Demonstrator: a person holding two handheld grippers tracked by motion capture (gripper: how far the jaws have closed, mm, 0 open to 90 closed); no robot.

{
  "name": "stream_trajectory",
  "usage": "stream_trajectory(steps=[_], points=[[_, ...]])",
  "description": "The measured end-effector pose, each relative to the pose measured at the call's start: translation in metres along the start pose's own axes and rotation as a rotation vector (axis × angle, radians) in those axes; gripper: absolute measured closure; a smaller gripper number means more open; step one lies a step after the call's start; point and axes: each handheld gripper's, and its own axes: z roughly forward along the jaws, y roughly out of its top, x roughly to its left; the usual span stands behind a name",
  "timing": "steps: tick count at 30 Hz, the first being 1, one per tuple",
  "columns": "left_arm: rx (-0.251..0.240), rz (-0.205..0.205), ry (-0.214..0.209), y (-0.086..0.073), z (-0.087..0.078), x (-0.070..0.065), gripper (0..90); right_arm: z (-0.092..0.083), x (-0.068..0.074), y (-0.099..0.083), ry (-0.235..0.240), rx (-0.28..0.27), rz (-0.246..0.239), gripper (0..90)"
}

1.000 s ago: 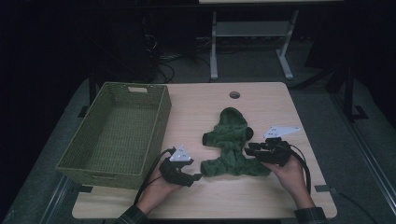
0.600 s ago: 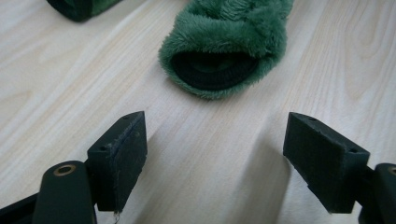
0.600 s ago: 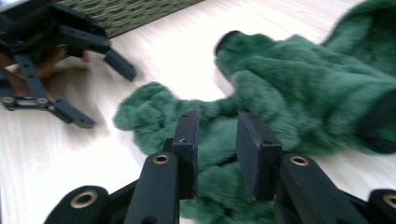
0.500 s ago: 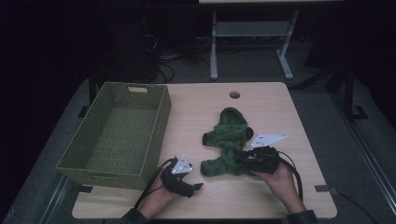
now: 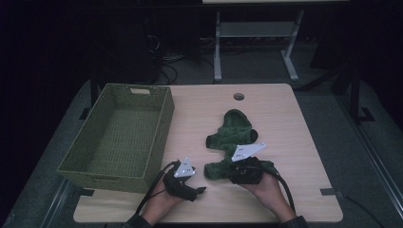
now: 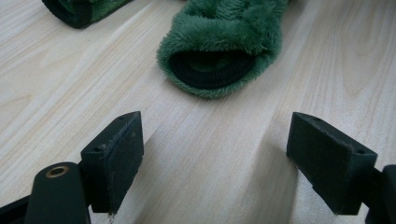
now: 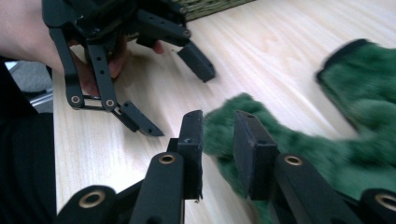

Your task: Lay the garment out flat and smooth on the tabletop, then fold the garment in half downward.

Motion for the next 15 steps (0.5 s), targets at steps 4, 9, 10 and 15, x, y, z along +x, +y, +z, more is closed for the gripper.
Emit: stream_trajectory(steps=[4, 9, 10, 15], points=[[0.000, 0.005, 0.002, 0.000, 0.000, 0.000, 18.4, 0.014, 0.006, 0.004, 0.017, 0.022, -0.020, 73.1], [0.001, 0.005, 0.002, 0.000, 0.000, 0.000, 18.4, 0.030, 0.008, 0.003, 0.008, 0.068, -0.035, 71.7], [0.001, 0.002, 0.000, 0.000, 0.000, 0.000, 18.4, 0.033, 0.008, 0.002, 0.004, 0.078, -0.040, 71.6], [0.005, 0.006, 0.002, 0.000, 0.000, 0.000, 18.4, 0.046, 0.006, -0.002, -0.029, 0.121, -0.060, 70.1]])
